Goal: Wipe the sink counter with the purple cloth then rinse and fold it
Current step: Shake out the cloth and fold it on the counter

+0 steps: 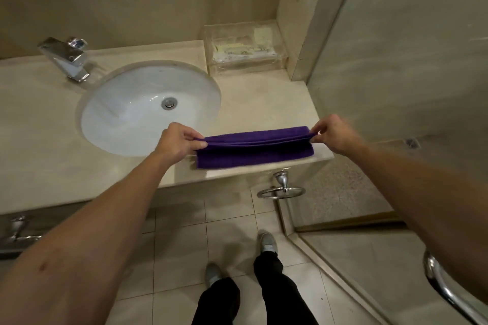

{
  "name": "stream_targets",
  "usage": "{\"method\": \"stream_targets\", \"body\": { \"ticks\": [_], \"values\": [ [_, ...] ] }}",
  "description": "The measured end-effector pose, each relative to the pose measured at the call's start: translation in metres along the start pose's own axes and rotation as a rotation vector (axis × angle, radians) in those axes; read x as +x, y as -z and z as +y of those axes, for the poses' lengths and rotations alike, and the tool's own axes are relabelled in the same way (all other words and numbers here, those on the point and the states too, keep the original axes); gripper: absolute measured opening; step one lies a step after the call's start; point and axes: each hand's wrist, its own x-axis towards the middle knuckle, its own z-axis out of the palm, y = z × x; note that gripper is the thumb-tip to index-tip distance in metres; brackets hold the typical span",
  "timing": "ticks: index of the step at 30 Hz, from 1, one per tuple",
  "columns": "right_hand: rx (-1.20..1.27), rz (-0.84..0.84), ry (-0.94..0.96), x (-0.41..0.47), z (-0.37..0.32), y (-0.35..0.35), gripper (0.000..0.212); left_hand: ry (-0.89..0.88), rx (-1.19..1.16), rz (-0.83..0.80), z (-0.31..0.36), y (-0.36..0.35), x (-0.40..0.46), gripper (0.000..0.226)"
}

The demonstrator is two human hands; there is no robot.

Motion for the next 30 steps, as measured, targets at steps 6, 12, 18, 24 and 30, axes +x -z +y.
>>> {"method": "stream_targets", "body": {
  "ticks": [6, 12, 18, 24, 30],
  "values": [
    [-0.108, 0.015, -0.065, -0.026, 0.020, -0.040, 0.013, -0.031, 0.206, -0.021, -0.035, -0.029, -0.019, 0.016],
    [-0.128, 0.023, -0.088, -0.029, 0.019, -0.052, 0.023, -0.108, 0.421, -0.079, -0.039, -0.039, -0.018, 0.020],
    [0.063, 0.145, -0.094, -0.030, 0.000, -0.045, 0.040, -0.111, 0.486, -0.050, -0.003, -0.035, -0.022, 0.013],
    [0.043, 0.396, -0.144, -0.029, -0.050, -0.110, 0.056, -0.404, 0.830, -0.114, -0.007, -0.091, -0.006, 0.057],
    [-0.035, 0.328, -0.468, -0.002, -0.079, -0.160, 0.079, -0.526, 0.959, -0.102, -0.037, -0.105, 0.024, 0.062]
  ]
}}
